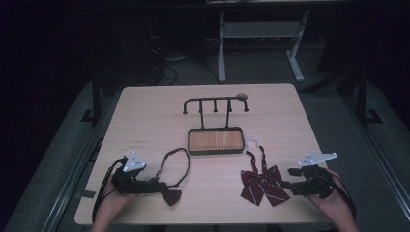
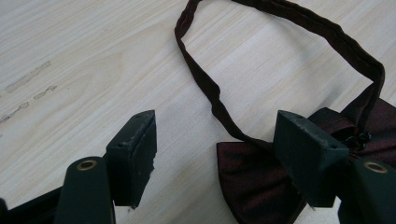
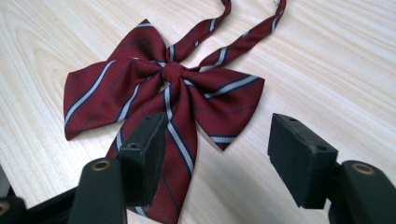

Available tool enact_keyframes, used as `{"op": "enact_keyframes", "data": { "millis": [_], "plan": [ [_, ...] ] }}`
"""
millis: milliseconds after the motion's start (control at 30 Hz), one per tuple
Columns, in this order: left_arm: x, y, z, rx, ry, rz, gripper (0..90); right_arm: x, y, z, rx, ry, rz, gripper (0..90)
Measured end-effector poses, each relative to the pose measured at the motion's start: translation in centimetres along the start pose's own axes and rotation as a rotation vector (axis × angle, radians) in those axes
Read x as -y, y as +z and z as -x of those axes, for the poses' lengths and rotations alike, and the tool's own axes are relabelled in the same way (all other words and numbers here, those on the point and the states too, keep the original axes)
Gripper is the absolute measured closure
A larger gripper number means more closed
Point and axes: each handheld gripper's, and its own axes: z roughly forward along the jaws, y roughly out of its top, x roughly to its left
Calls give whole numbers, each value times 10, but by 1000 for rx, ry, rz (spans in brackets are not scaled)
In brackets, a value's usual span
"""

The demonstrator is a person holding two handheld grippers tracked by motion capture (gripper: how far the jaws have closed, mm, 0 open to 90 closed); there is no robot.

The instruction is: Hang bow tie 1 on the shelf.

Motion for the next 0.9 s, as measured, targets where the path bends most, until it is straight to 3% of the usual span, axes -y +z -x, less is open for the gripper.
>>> {"op": "enact_keyframes", "data": {
  "millis": [567, 900],
  "plan": [
    [1, -2, 0, -3, 3, 9, 302, -37, 6, -5, -30, -56, -47, 374],
    [2, -3, 1, -10, -1, 16, 302, -65, 12, 1, -32, -86, -93, 400]
  ]
}}
